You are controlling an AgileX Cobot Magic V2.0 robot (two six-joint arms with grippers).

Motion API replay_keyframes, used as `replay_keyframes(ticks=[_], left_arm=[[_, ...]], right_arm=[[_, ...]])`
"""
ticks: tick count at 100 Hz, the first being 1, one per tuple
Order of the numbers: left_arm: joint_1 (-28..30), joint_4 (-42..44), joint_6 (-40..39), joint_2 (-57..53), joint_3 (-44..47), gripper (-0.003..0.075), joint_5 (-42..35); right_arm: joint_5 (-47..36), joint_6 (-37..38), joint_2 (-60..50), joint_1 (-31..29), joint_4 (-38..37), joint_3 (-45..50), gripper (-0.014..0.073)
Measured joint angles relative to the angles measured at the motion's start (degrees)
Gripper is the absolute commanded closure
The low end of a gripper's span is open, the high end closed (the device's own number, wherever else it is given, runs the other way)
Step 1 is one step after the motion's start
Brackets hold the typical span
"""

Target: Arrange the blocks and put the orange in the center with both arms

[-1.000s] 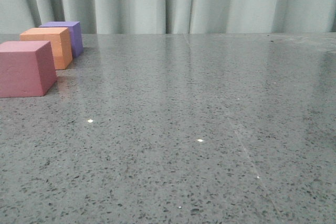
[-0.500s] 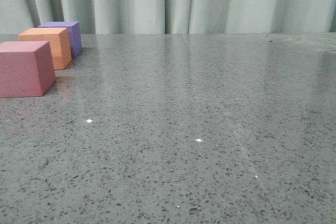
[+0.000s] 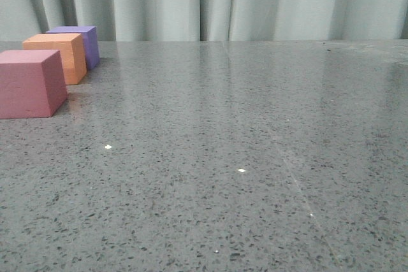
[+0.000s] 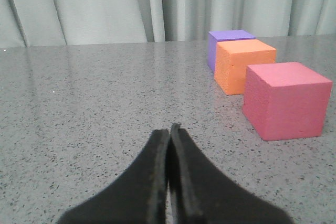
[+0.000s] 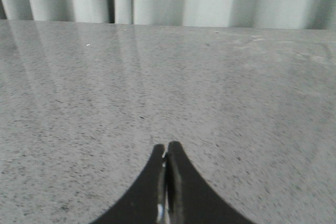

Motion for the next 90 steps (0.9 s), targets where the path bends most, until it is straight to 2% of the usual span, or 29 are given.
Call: replay_keyframes(ticks=[22, 46, 90], left_arm=[[0.00, 0.00, 0.00, 0.00, 0.00, 0.0739, 0.00], [0.00, 0.00, 0.00, 0.00, 0.00, 0.0739, 0.00], [0.00, 0.00, 0.00, 0.00, 0.00, 0.0739, 0.00]], right_arm=[[-0.08, -0.08, -9.21, -4.12, 2.05, 6.83, 0.0715], [2.44, -0.08, -19.48, -4.52, 1.92, 10.06, 0.0715], [4.35, -0.17, -20.26, -4.61, 1.47, 10.06, 0.0715]])
